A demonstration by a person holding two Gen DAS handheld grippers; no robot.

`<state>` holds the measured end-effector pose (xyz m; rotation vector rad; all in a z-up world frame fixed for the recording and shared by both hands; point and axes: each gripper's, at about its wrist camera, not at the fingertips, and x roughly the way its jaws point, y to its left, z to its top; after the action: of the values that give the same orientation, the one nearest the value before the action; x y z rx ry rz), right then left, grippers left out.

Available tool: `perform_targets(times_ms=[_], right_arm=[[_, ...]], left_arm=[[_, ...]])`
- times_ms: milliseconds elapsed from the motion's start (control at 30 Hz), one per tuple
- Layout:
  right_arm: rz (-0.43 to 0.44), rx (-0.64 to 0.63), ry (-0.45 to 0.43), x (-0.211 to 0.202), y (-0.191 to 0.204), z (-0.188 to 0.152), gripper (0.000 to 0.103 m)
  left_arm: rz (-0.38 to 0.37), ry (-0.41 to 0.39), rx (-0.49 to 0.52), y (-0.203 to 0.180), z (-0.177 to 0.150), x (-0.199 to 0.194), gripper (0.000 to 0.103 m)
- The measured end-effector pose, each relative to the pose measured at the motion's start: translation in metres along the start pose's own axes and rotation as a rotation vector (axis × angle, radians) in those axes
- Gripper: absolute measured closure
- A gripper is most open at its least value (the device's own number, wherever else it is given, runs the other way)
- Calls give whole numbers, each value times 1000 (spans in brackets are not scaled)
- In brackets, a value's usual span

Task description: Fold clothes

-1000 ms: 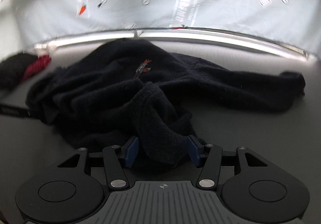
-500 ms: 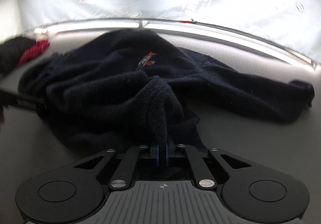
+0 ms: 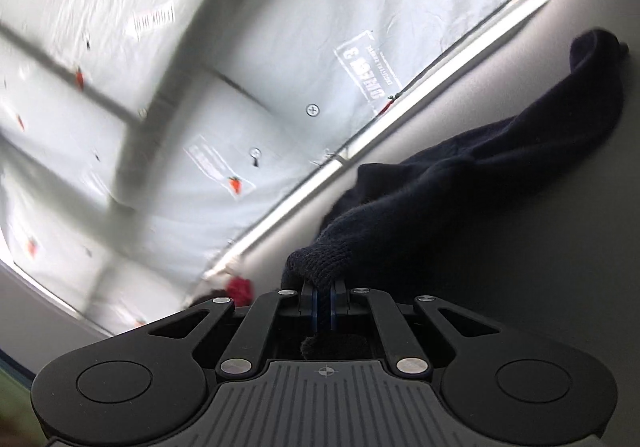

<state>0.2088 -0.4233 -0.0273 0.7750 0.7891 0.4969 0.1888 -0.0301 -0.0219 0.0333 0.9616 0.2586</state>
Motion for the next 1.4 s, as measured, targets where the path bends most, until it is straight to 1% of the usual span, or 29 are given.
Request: perform_targets(times_ms=[67,100,133,167,200,233,267,333,367,400,433,500,533,567,600,700,767,833,933,1000,1033,1067,1133,1200,1233,1400], right_arm=[[-109,-48,-10,-3,0,0,95],[-203,-80,-14,-2,-2,-1,95],[-292,-113,-11,7,-8,-2,94],[-353,-134,5,12,-17,-5,93],[-398,-148,38,17,-27,-10,93],[-477,-167,69,28,-42,-18,90],[-533,-182,83,36,-56,-24,87],[-589,-190,121,46,-74,-37,87],[-614,-195,132,48,-80,-44,84],[-629,-202,132,48,-83,-49,84],[-641,-210,128,46,-85,-54,83],[-657,-217,130,45,-87,-63,76],[-661,-214,132,45,-89,-68,72],[-659,-205,135,47,-89,-71,72],[-655,-196,138,51,-90,-71,72],[-646,-173,139,53,-95,-73,71],[-643,-163,137,53,-97,-74,69],[-644,-160,146,53,-100,-73,67],[-644,-170,158,54,-102,-71,66],[-642,-187,156,53,-100,-71,63],[-633,-208,158,52,-97,-72,58],[-622,-237,163,51,-95,-74,51],[-615,-308,182,50,-89,-78,47],[-632,-401,210,53,-84,-86,47],[-653,-449,223,54,-81,-90,47],[-729,-644,256,67,-75,-111,47]], left_arm=[[16,8,23,-2,-8,0,90],[61,17,47,-7,-17,5,90],[76,29,72,-10,-22,11,90],[85,42,87,-13,-27,18,89],[93,68,89,-16,-36,29,89],[88,118,84,-18,-46,41,88],[81,163,79,-20,-56,52,88],[53,189,79,-25,-68,55,86],[38,199,84,-29,-76,56,85],[23,205,93,-33,-84,56,83],[5,188,125,-40,-91,51,79],[-18,159,151,-48,-99,48,70],[-29,144,165,-52,-103,46,63],[-37,126,183,-58,-106,46,58],[-44,108,199,-63,-108,47,56],[-29,70,230,-81,-115,51,55],[-30,66,227,-85,-117,59,55],[-4,70,249,-94,-121,67,55],[57,42,290,-103,-124,73,54],[69,21,258,-105,-124,75,48],[69,11,235,-105,-123,77,45],[66,5,234,-106,-122,79,44],[72,-16,262,-110,-122,82,44],[67,-12,274,-111,-119,83,44],[64,-9,278,-112,-118,83,44],[27,16,229,-106,-111,87,44]])
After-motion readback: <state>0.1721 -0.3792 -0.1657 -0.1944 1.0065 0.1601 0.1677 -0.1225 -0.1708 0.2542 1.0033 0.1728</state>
